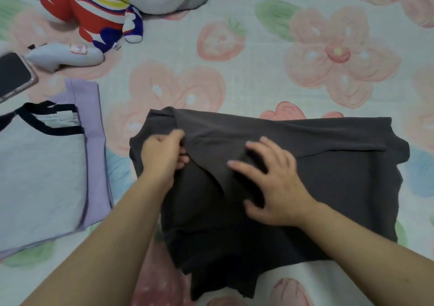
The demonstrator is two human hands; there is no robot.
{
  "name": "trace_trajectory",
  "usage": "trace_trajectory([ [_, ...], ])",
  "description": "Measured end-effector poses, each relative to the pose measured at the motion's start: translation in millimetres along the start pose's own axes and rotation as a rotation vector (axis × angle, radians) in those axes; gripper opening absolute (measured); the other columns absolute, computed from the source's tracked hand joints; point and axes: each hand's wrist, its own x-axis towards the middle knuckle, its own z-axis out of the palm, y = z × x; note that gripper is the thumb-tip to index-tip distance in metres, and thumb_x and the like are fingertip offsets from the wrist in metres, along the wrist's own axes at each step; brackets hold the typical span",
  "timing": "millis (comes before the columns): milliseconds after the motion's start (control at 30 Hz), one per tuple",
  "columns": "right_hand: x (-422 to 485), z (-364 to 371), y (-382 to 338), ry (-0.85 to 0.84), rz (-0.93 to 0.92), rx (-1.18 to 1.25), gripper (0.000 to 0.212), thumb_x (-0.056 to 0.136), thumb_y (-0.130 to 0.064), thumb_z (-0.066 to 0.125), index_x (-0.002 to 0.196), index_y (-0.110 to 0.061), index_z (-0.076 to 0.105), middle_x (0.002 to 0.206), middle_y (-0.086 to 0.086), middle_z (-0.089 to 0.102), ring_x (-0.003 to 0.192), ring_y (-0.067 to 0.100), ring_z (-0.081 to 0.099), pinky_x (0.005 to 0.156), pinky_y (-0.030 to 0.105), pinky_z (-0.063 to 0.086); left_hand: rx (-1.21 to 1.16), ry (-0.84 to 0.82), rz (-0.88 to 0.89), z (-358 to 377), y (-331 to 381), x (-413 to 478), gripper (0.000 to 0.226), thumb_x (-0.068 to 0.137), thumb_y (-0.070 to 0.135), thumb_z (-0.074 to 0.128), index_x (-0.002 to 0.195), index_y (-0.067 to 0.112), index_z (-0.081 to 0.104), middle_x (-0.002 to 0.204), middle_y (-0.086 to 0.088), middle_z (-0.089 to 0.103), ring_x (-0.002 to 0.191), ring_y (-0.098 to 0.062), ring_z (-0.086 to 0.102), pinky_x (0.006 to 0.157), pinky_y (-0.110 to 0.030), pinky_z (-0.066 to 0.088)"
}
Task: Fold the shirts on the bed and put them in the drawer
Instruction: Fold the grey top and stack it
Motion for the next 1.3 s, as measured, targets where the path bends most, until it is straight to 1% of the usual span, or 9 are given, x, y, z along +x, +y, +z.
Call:
trace_trajectory([
  [200,7.5,30.7,-52.1,0.171,0.167,-0.052,0.048,0.055,-0.034,0.079,0.094,-0.010,0.065,0.094,0.012,0.061,0.087,0.031,0.061,0.069,0.038,0.048,0.222,0.025,0.229,8.3,24.0,24.8,0.044,0.081,0.033,0.067,0.051,0.015,0.040,0.054,-0.004,0.045,0.056,-0.020,0.045,0.056,-0.030,0.041],
  [333,-1.7,32.6,-48.6,0.237,0.297,0.081,0.070,0.058,-0.037,0.076,0.120,-0.011,0.056,0.116,0.014,0.053,0.107,0.031,0.051,0.083,0.041,0.042,0.141,-0.110,0.207,9.5,28.2,32.3,0.035,0.092,0.024,0.055,0.063,0.015,0.037,0.066,-0.008,0.044,0.065,-0.021,0.047,0.051,-0.030,0.055],
  [467,-16.2,20.8,-33.9,0.416,0.850,0.642,0.051,0.071,-0.035,0.069,0.111,-0.012,0.048,0.108,0.000,0.042,0.106,0.025,0.047,0.091,0.040,0.042,0.034,-0.061,0.225,6.3,18.3,20.5,0.020,0.089,0.030,0.058,0.094,0.014,0.048,0.085,-0.006,0.056,0.081,-0.023,0.060,0.064,-0.032,0.054],
  [600,-10.3,21.8,-28.3,0.195,1.201,0.896,0.036,0.078,-0.045,0.065,0.094,-0.016,0.054,0.082,-0.004,0.059,0.083,0.015,0.058,0.072,0.031,0.045,0.224,0.189,0.420,12.2,-11.4,-33.1,0.066,0.075,0.032,0.072,0.126,0.019,0.031,0.084,-0.002,0.053,0.087,-0.022,0.054,0.081,-0.032,0.043],
  [767,6.0,18.2,-28.7,0.266,1.351,1.127,0.019,0.081,-0.028,0.067,0.074,-0.014,0.056,0.078,0.005,0.061,0.080,0.022,0.059,0.074,0.037,0.051,0.199,-0.192,0.298,26.0,-48.9,-94.5,0.071,0.070,0.029,0.076,0.117,0.052,0.027,0.067,-0.001,0.063,0.062,-0.005,0.059,0.064,-0.018,0.047],
  [867,5.6,15.4,-26.9,0.321,1.324,1.149,0.016,0.083,-0.014,0.060,0.071,-0.014,0.050,0.069,0.002,0.056,0.069,0.018,0.055,0.069,0.036,0.051,0.281,-0.171,0.485,28.5,-56.5,-97.4,0.048,0.082,0.009,0.065,0.114,0.039,0.045,0.075,0.004,0.058,0.064,0.000,0.056,0.060,-0.007,0.043],
  [1000,-1.7,6.9,-19.0,0.389,1.248,1.142,0.020,0.086,-0.007,0.052,0.071,-0.016,0.043,0.065,0.004,0.056,0.049,0.008,0.059,0.052,0.024,0.051,-0.113,-0.279,0.023,26.7,-53.4,-92.7,0.030,0.091,-0.001,0.048,0.097,0.029,0.052,0.077,-0.010,0.058,0.049,-0.010,0.062,0.044,-0.018,0.047],
  [1100,-14.6,4.0,-5.7,0.317,1.216,0.838,0.015,0.085,-0.013,0.056,0.074,-0.016,0.046,0.079,0.008,0.060,0.073,0.021,0.064,0.068,0.035,0.053,0.169,-0.333,-0.035,16.9,-57.9,-90.6,0.025,0.091,0.004,0.051,0.108,0.022,0.048,0.059,-0.007,0.056,0.039,-0.012,0.057,0.038,-0.019,0.042],
  [1300,-17.5,2.4,-10.0,0.467,0.681,0.293,0.019,0.089,-0.016,0.050,0.105,-0.010,0.058,0.107,0.007,0.057,0.106,0.024,0.052,0.087,0.026,0.036,0.934,0.200,0.913,21.6,-51.2,-90.2,0.035,0.081,0.027,0.052,0.111,0.010,0.060,0.090,-0.016,0.061,0.080,-0.033,0.058,0.062,-0.031,0.041],
])
